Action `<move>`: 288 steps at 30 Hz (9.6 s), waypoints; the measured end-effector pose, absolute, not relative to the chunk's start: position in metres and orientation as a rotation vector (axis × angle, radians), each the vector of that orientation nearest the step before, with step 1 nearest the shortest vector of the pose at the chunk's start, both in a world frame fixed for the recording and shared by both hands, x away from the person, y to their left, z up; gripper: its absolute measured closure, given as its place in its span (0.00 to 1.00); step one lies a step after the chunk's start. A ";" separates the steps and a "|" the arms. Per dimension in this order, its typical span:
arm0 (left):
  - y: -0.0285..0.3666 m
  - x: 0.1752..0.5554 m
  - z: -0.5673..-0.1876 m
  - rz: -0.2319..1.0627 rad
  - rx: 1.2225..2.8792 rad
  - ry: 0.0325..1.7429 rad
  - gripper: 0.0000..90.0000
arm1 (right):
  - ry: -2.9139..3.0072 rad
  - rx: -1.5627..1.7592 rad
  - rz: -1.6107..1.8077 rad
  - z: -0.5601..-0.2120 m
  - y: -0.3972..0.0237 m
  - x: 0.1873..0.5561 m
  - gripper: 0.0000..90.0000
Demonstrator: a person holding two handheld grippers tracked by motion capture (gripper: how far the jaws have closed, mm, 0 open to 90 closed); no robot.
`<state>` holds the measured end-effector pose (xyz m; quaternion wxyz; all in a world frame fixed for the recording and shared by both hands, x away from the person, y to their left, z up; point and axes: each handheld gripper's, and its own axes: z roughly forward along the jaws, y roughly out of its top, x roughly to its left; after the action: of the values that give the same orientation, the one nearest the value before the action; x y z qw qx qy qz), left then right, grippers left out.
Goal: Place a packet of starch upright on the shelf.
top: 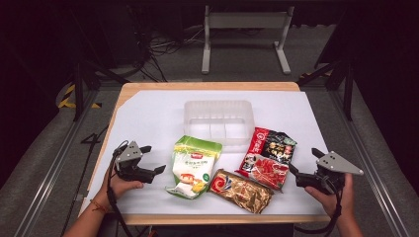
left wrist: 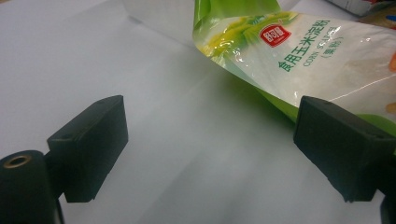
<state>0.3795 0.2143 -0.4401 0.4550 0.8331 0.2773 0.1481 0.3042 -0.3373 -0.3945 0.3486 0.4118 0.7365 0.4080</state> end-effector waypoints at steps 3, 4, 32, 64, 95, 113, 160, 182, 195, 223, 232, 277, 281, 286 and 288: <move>0.215 0.380 -0.441 0.334 2.055 0.692 0.12 | 1.937 1.074 1.073 -0.400 -0.340 0.306 0.12; 0.215 0.379 -0.440 0.327 2.049 0.695 0.12 | 1.945 1.078 1.075 -0.402 -0.342 0.307 0.12; 0.175 0.420 -0.431 0.150 2.111 0.691 0.11 | 2.000 1.015 1.041 -0.410 -0.337 0.304 0.12; 0.126 0.460 -0.451 -0.127 2.164 0.729 0.07 | 2.071 0.987 1.029 -0.416 -0.329 0.306 0.12; 0.132 0.415 -0.412 0.117 2.142 0.624 1.00 | 2.125 0.962 0.993 -0.416 -0.327 0.303 0.15; 0.146 0.376 -0.357 0.216 1.940 0.526 1.00 | 2.130 0.967 0.985 -0.417 -0.329 0.304 0.15; 0.105 0.453 -0.300 0.447 1.664 0.741 1.00 | 2.088 0.998 1.025 -0.417 -0.334 0.305 0.14; 0.082 0.502 -0.315 0.530 1.613 0.852 1.00 | 2.088 0.999 1.024 -0.419 -0.336 0.306 0.14; 0.074 0.519 -0.312 0.555 1.577 0.881 1.00 | 2.104 0.987 1.012 -0.420 -0.334 0.307 0.14; 0.108 0.503 -0.350 0.637 1.632 0.840 0.97 | 2.121 0.980 1.008 -0.422 -0.331 0.307 0.14; 0.122 0.496 -0.361 0.563 1.668 0.728 0.80 | 2.141 0.969 0.994 -0.424 -0.329 0.307 0.14; 0.132 0.466 -0.387 0.509 1.887 0.577 0.96 | 2.212 0.954 1.080 -0.410 -0.317 0.295 0.21; 0.130 0.467 -0.389 0.497 1.904 0.570 0.99 | 2.249 0.935 1.100 -0.407 -0.314 0.292 0.22; 0.133 0.468 -0.390 0.472 1.914 0.564 1.00 | 2.284 0.903 1.111 -0.400 -0.314 0.289 0.24; 0.133 0.467 -0.390 0.474 1.920 0.564 1.00 | 2.296 0.902 1.136 -0.397 -0.313 0.287 0.24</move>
<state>0.4672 0.1331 -0.3899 0.5165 0.7995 0.2350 0.1973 0.2866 -0.3127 -0.3971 0.2115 0.3247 0.8263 0.4088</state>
